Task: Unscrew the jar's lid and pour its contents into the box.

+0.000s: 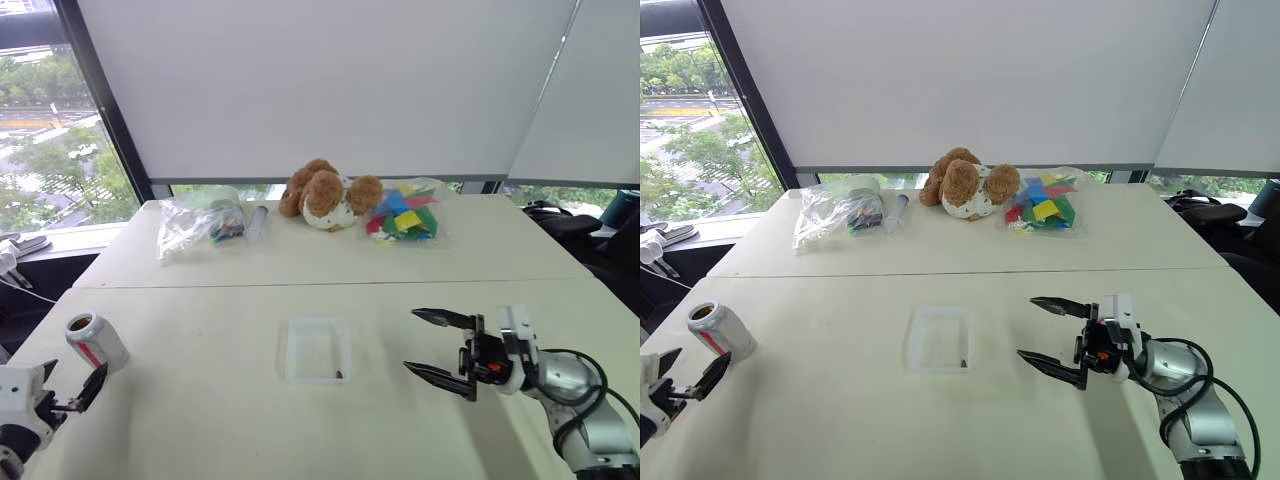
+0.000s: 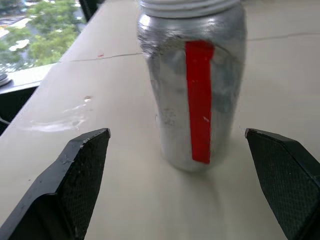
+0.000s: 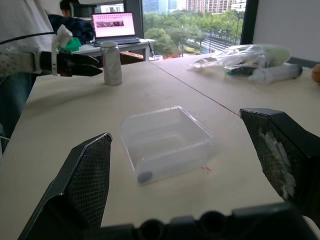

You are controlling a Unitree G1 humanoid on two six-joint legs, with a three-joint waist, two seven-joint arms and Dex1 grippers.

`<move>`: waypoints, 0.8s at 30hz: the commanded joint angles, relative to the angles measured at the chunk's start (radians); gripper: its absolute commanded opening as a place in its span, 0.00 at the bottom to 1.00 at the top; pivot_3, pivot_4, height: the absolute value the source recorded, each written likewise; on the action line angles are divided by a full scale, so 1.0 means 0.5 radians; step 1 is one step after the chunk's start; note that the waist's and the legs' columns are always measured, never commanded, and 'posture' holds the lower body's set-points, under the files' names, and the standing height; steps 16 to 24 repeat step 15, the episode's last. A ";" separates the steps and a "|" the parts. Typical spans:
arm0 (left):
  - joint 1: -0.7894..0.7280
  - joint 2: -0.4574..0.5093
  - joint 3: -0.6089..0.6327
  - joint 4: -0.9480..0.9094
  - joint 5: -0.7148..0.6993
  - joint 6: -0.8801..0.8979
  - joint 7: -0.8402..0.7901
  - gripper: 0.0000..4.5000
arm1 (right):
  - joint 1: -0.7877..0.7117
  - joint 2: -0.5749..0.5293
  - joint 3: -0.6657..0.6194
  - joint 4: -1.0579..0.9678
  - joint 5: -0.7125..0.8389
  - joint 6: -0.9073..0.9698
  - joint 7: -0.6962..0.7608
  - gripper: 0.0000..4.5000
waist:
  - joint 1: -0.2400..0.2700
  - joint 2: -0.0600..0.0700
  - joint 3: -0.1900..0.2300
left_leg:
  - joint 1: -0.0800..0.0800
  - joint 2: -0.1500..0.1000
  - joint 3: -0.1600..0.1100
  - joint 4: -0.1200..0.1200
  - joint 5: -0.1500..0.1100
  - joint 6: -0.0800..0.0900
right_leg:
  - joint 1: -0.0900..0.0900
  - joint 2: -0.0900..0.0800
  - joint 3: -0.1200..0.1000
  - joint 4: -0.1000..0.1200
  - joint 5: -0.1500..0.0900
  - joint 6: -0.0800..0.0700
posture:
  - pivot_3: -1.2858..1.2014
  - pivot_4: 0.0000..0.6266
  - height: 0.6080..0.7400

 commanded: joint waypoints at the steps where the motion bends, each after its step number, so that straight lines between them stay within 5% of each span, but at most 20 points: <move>1: 0.183 0.142 0.118 -0.137 0.050 -0.096 -0.211 0.99 | 0.061 -0.122 -0.132 -0.047 0.036 -0.042 0.092 1.00 | 0.000 0.000 0.000 | 0.000 0.000 0.000 -0.001 0.000 0.000 | 0.000 -0.001 0.000 -0.003 -0.001 -0.002 | 0.52 0.24 1.00; 9: 0.626 0.253 0.184 -0.581 0.005 -0.127 -0.612 0.99 | 0.173 -0.297 -0.269 0.043 0.039 -0.105 0.267 1.00 | 0.004 0.000 0.000 | -0.003 0.000 0.004 -0.002 -0.003 0.000 | 0.001 -0.006 0.002 -0.011 -0.002 -0.004 | 0.52 0.24 1.00; 24: 0.649 0.276 0.190 -0.729 -0.033 -0.009 -0.699 0.99 | 0.110 -0.280 -0.240 0.077 0.003 -0.121 0.281 1.00 | 0.001 0.000 0.000 | -0.003 0.001 0.004 -0.002 -0.002 0.001 | 0.002 -0.005 0.002 -0.011 -0.003 -0.004 | 0.52 0.24 1.00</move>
